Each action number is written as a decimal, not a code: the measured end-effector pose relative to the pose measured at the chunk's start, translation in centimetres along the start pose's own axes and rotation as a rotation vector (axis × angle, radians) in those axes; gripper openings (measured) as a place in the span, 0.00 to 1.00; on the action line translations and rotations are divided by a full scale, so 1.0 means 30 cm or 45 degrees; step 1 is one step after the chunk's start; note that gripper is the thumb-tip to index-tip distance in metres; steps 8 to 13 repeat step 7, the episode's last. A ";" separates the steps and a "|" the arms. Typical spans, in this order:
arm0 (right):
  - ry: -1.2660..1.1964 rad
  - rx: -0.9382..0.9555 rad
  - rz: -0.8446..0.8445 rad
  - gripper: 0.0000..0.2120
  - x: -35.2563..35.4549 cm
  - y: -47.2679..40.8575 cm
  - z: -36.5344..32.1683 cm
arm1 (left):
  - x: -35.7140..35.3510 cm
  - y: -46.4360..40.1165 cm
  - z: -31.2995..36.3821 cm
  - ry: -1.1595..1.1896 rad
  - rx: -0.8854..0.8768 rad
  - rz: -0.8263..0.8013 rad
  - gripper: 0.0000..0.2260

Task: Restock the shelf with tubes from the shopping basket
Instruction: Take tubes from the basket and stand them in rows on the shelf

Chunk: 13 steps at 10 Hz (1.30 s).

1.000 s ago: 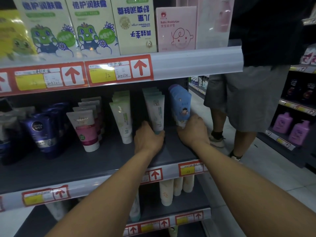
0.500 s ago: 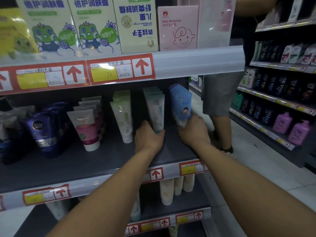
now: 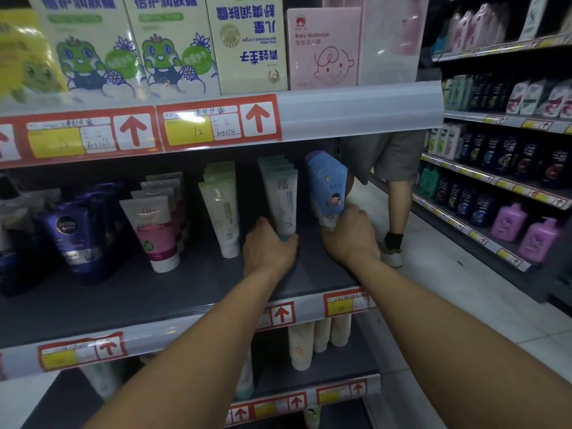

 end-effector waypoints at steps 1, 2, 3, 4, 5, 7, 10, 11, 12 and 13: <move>0.002 -0.010 -0.008 0.26 0.000 0.001 0.001 | -0.006 -0.003 -0.002 -0.007 0.008 -0.009 0.26; 0.004 -0.015 -0.038 0.29 0.000 0.002 -0.001 | -0.016 -0.005 -0.008 -0.031 0.028 -0.031 0.31; 0.023 -0.023 -0.066 0.34 0.008 0.001 -0.001 | -0.016 -0.004 -0.011 -0.059 0.052 -0.065 0.38; 0.035 -0.064 -0.140 0.41 0.018 -0.003 -0.002 | -0.012 -0.006 -0.010 -0.085 0.065 -0.132 0.43; 0.082 -0.076 -0.231 0.45 0.017 0.022 -0.010 | -0.008 0.015 0.004 -0.116 0.047 -0.211 0.41; 0.110 0.004 -0.232 0.32 0.055 0.139 -0.055 | 0.029 0.082 0.008 -0.017 -0.076 -0.330 0.29; 0.110 0.004 -0.232 0.32 0.055 0.139 -0.055 | 0.029 0.082 0.008 -0.017 -0.076 -0.330 0.29; 0.110 0.004 -0.232 0.32 0.055 0.139 -0.055 | 0.029 0.082 0.008 -0.017 -0.076 -0.330 0.29; 0.110 0.004 -0.232 0.32 0.055 0.139 -0.055 | 0.029 0.082 0.008 -0.017 -0.076 -0.330 0.29; 0.110 0.004 -0.232 0.32 0.055 0.139 -0.055 | 0.029 0.082 0.008 -0.017 -0.076 -0.330 0.29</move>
Point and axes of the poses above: each hand's wrist, its own y-axis away from the middle knuckle, its own x-axis out of the back of the hand, z = x × y, the point moved 10 cm from there along -y, towards the middle knuckle, and after that the axes turned 4 degrees about -x, right-handed, at the moved point
